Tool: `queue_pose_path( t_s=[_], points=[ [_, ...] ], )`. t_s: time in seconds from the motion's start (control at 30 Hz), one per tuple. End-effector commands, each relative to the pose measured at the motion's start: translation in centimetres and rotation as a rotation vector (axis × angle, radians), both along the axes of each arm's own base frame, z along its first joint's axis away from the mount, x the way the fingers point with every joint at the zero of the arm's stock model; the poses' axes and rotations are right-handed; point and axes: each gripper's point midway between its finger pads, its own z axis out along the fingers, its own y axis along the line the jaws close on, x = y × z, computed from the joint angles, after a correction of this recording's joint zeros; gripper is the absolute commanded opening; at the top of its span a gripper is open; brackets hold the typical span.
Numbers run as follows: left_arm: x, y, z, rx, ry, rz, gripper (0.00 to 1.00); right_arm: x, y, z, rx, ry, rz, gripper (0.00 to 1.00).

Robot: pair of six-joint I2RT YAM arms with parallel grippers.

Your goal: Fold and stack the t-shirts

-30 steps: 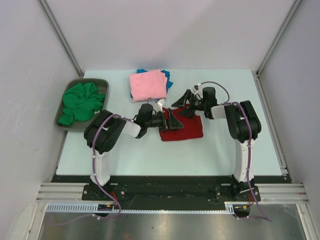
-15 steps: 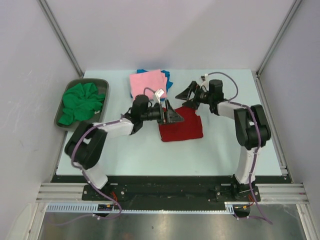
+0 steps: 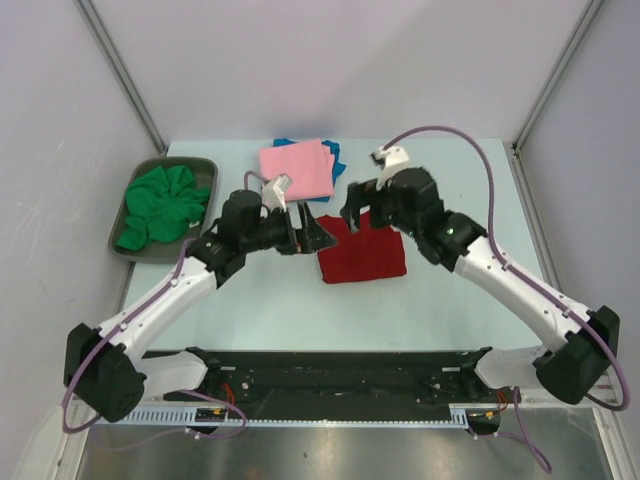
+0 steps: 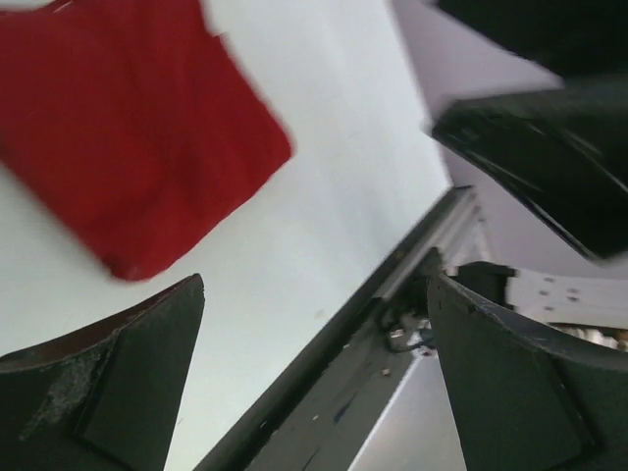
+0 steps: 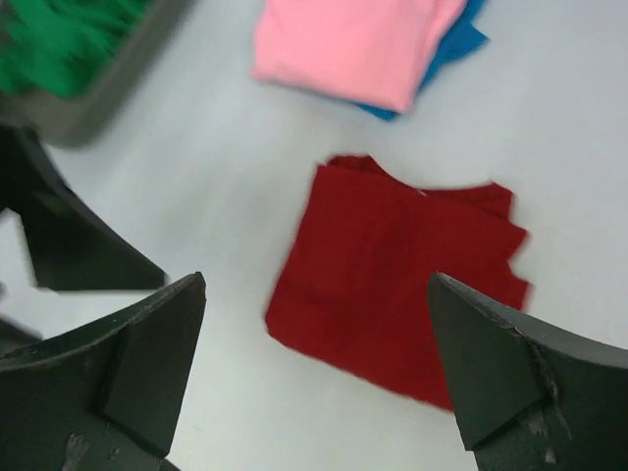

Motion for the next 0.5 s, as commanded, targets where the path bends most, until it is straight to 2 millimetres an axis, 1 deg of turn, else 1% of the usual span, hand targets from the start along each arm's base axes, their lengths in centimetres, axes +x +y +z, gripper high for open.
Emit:
queue_pose_path(
  t_s=[0.0, 0.03, 0.07, 0.1, 0.13, 0.17, 0.2, 0.23, 0.27, 0.3, 0.33, 0.37, 0.4, 0.43, 0.47],
  points=[
    [-0.5, 5.4, -4.8, 0.224, 0.043, 0.185, 1.0, -2.3, -7.7, -2.4, -0.54, -0.067, -0.259, 1.0],
    [-0.5, 7.0, -5.5, 0.282, 0.05, 0.251, 1.0, -3.3, -7.2, -2.8, -0.576, -0.077, -0.24, 1.0],
    [-0.7, 7.6, -5.6, 0.298, 0.043, 0.273, 1.0, -3.8, -7.9, -2.4, -0.609, -0.101, -0.265, 1.0],
    [-1.0, 8.0, -6.6, 0.314, 0.035, 0.276, 1.0, -4.3, -8.0, -2.5, -0.628, -0.119, -0.268, 1.0],
    [-1.3, 8.3, -6.8, 0.306, 0.025, 0.281, 1.0, -5.4, -7.6, -3.0, -0.688, -0.149, -0.244, 1.0],
    [-1.6, 8.8, -6.3, 0.289, -0.006, 0.299, 1.0, -5.9, -7.6, -2.9, -0.703, -0.159, -0.24, 1.0],
    [-2.0, 9.2, -7.4, 0.297, 0.004, 0.314, 1.0, -6.9, -7.7, -3.1, -0.74, -0.155, -0.232, 1.0],
    [-2.1, 9.6, -7.7, 0.299, 0.015, 0.333, 1.0, -7.9, -7.8, -3.6, -0.787, -0.162, -0.205, 1.0],
    [-2.3, 9.8, -8.3, 0.304, 0.033, 0.337, 1.0, -9.9, -6.3, -4.3, -0.829, -0.18, -0.09, 1.0],
    [-2.7, 10.1, -9.3, 0.325, 0.067, 0.341, 1.0, -11.0, -5.7, -4.8, -0.864, -0.193, -0.027, 1.0],
    [-2.8, 10.4, -10.0, 0.341, 0.09, 0.356, 1.0, -11.5, -5.7, -5.0, -0.917, -0.215, -0.024, 1.0],
    [-2.9, 10.5, -10.5, 0.35, 0.1, 0.36, 1.0, -13.0, -4.8, -5.6, -0.967, -0.247, 0.029, 1.0],
    [-3.0, 10.6, -11.4, 0.349, 0.101, 0.358, 1.0, -13.4, -5.3, -6.3, -1.045, -0.26, 0.035, 1.0],
    [-2.9, 10.7, -11.8, 0.353, 0.097, 0.368, 0.99, -13.7, -5.4, -7.3, -1.131, -0.281, 0.05, 1.0],
    [-2.8, 11.0, -12.2, 0.359, 0.094, 0.382, 1.0, -14.2, -5.6, -8.8, -1.189, -0.298, 0.082, 1.0]
  ],
)
